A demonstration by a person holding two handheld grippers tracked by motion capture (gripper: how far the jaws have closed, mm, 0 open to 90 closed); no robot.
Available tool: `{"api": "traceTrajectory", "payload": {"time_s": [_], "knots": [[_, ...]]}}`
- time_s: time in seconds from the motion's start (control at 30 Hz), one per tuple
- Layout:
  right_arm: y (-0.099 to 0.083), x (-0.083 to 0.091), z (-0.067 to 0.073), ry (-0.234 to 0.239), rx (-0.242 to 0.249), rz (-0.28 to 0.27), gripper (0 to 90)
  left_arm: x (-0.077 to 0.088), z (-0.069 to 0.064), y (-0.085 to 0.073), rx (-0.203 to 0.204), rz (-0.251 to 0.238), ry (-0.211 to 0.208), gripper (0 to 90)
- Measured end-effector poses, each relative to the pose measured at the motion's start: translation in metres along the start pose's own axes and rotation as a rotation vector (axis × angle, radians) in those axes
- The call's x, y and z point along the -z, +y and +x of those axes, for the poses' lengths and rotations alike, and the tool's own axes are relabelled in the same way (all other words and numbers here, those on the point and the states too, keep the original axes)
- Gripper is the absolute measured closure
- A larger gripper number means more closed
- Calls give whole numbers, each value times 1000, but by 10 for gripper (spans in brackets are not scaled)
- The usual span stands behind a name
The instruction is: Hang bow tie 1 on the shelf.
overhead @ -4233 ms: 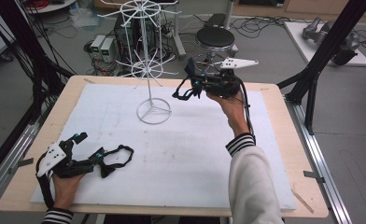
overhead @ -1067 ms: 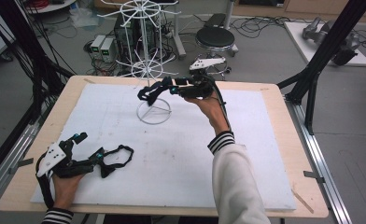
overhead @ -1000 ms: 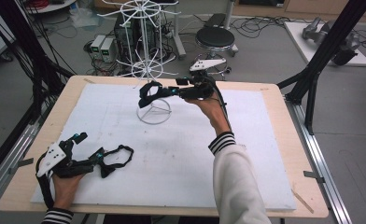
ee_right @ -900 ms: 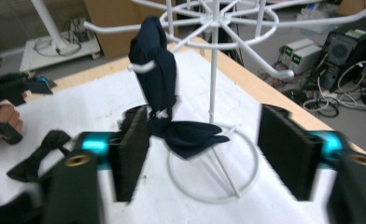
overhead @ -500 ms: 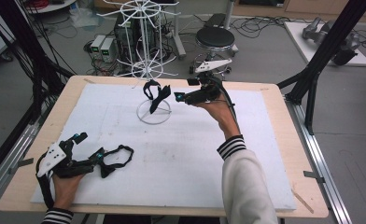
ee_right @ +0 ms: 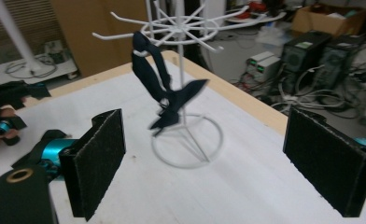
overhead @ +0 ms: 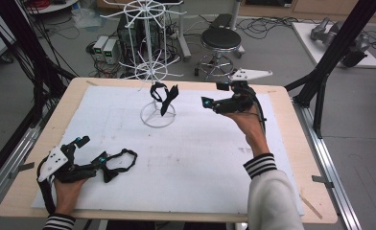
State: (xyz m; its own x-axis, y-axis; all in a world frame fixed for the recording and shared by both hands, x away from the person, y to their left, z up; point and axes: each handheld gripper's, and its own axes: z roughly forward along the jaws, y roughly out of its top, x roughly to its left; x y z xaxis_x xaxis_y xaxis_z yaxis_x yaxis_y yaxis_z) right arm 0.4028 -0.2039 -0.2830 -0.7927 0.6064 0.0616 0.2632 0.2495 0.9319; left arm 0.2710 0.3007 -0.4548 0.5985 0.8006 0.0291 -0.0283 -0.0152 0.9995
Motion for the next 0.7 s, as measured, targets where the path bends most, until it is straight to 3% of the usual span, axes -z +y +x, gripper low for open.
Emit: {"api": "traceTrajectory", "payload": {"time_s": [0.37, 0.53, 0.57, 0.7], "knots": [[-54, 63, 9, -148, -6, -115, 123, 0, 0, 0, 1, -1, -1, 127], [-82, 74, 21, -198, -3, -142, 123, 0, 0, 0, 6, -4, -1, 127], [-93, 75, 26, -218, 18, -149, 123, 0, 0, 0, 6, -5, 0, 126], [-108, 79, 34, -239, 8, -172, 123, 0, 0, 0, 9, -6, 1, 126]]}}
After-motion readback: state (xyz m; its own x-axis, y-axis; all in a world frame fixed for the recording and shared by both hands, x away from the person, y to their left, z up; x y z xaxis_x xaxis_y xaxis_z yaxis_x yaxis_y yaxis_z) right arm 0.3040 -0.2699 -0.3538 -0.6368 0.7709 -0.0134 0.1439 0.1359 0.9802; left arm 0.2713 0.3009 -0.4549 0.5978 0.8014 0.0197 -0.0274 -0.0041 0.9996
